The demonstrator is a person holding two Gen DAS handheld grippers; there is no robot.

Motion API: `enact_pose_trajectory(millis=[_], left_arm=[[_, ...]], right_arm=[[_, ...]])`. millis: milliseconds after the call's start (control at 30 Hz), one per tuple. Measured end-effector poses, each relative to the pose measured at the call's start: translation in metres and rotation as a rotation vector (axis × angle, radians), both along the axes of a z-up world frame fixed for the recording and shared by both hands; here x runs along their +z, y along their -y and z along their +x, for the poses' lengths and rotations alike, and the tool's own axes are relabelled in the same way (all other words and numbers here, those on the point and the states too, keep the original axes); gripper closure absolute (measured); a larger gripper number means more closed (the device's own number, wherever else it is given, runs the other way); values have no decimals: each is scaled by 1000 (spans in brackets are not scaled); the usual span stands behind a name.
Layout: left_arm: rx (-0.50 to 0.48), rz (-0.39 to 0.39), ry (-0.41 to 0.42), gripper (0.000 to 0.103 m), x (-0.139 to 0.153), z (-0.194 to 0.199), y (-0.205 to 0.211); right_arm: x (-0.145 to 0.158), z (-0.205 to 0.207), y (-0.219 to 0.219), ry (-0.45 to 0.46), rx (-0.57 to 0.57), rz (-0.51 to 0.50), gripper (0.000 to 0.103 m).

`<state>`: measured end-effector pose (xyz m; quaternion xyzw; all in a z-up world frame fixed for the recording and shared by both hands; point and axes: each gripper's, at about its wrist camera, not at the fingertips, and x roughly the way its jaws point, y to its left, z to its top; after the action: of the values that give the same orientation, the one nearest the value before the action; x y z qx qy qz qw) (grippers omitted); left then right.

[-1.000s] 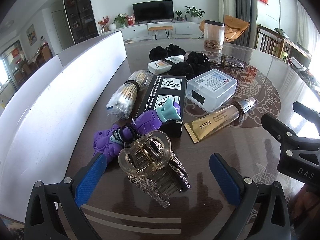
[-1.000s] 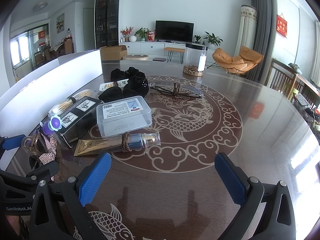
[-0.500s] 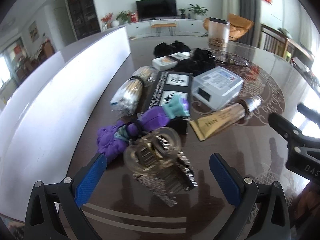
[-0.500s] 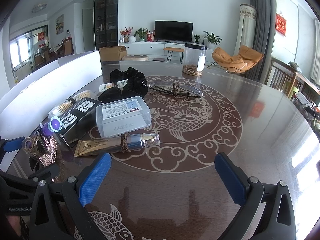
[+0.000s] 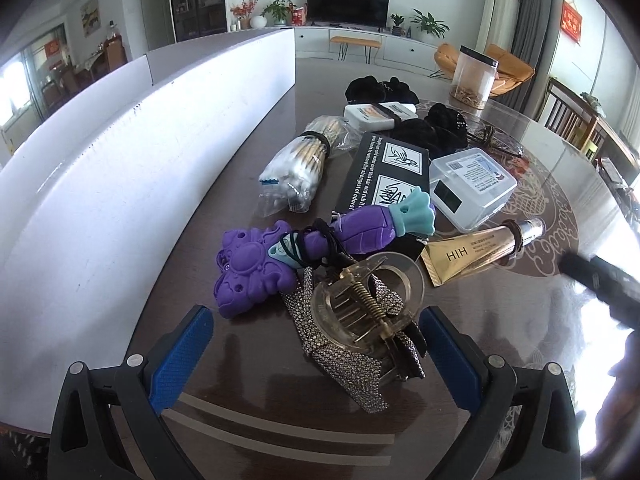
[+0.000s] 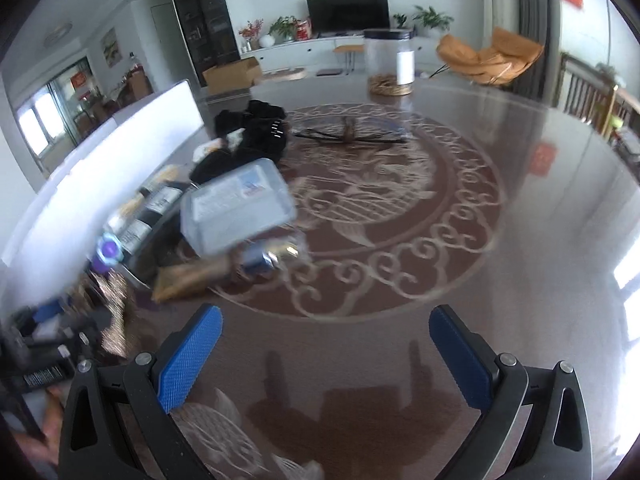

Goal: Organize objects
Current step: 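Move the left tool to the clear claw clip while the right tool moves to the gold tube, then close the left tool on the claw clip while the right tool grasps the gold tube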

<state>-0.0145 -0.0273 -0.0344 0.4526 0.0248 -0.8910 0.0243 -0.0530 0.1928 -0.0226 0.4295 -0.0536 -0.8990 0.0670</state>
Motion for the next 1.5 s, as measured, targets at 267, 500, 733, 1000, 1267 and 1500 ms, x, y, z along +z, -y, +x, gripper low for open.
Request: enact_pose_trajectory(millis=[267, 500, 733, 1000, 1267, 1500], left_arm=[[34, 34, 7, 0, 1, 2, 14], [37, 58, 7, 0, 6, 6, 19], [36, 208, -40, 0, 22, 25, 44], [-16, 124, 28, 0, 11, -2, 17], [48, 51, 230, 0, -11, -4, 28], [-13, 65, 217, 0, -7, -7, 31]], right_arm=[[-12, -63, 44, 127, -99, -12, 0], [-24, -39, 50, 121, -14, 172, 0], [-25, 4, 0, 97, -31, 167, 0], [-21, 8, 0, 57, -35, 167, 0], [-22, 5, 1, 57, -21, 164, 0], [-3, 10, 4, 58, 211, 43, 0]])
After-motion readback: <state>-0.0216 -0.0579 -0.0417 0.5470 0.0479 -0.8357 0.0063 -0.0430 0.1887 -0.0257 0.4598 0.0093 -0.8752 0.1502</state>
